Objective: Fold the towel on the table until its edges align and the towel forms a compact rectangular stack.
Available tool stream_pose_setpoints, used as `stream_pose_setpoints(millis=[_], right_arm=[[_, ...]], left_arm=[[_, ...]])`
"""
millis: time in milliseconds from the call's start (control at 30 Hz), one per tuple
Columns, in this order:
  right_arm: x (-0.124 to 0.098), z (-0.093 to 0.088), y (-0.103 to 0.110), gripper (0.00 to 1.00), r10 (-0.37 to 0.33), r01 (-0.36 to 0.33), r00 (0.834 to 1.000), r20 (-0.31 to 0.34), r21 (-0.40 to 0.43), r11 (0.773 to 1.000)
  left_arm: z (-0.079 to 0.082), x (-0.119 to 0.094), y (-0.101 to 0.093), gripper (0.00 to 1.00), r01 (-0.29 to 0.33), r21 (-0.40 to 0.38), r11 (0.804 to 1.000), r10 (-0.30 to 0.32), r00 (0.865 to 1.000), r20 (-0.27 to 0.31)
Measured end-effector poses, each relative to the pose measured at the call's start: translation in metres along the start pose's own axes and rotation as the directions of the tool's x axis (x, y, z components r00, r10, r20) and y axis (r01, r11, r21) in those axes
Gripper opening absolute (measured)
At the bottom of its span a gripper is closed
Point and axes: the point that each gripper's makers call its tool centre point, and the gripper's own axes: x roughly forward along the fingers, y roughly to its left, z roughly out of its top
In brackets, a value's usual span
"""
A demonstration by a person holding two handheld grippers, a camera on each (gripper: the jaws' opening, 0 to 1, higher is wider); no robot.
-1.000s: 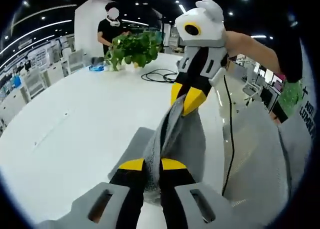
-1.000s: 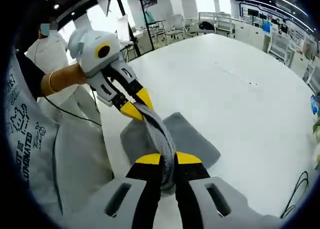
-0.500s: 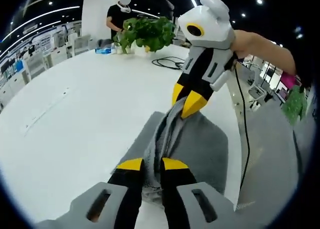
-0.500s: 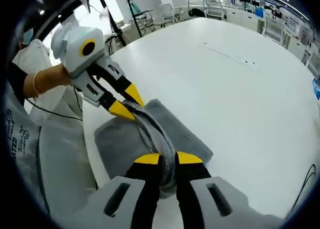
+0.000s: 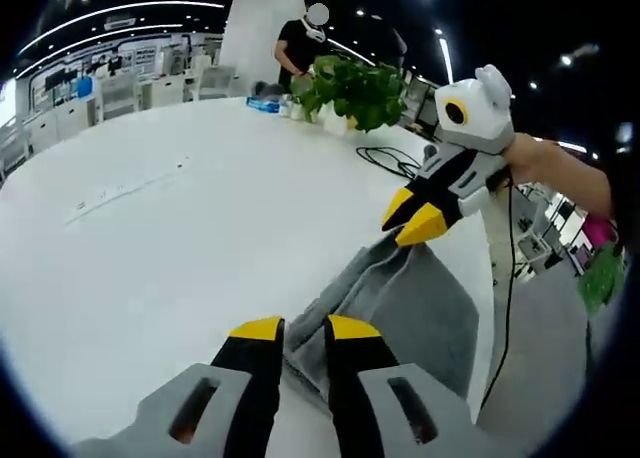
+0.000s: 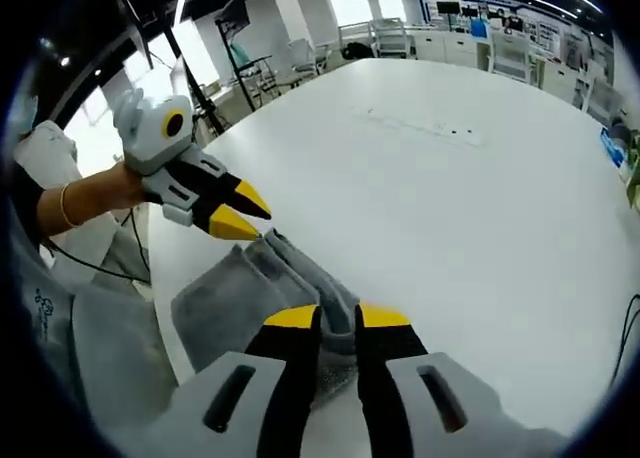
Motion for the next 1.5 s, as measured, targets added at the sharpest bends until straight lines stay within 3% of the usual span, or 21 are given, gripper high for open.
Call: stream_pose_setpoints(millis=[267,667,1067,1500], right_arm=[[-0.009,0.002,0.001,0.14,-0.018,0.019,1.000,0.016,-0.010,1.000],[-0.018,-0.022,0.002,0.26,-0.055,0.055,0.998,0.004,0.022,0.998],[-0.003,-0.041,-0.009,0.25,-0.064,0.064,0.998,-0.001,0.119,0.991],[0.021,-0.058,-0.016,0.22,-0.057,0.063,0.998,-0.038,0.149,0.987]], left_arm=[[0.003,-0.011,0.003,0.21,-0.035,-0.011,0.999,0.035,0.999,0.017],[-0.021,-0.017,-0.004,0.36,-0.067,-0.046,0.997,0.067,0.998,0.007],[-0.048,-0.005,0.006,0.35,-0.069,-0.143,0.987,0.066,0.998,-0.022],[-0.052,0.017,0.002,0.26,-0.031,-0.149,0.988,0.025,0.999,-0.042]])
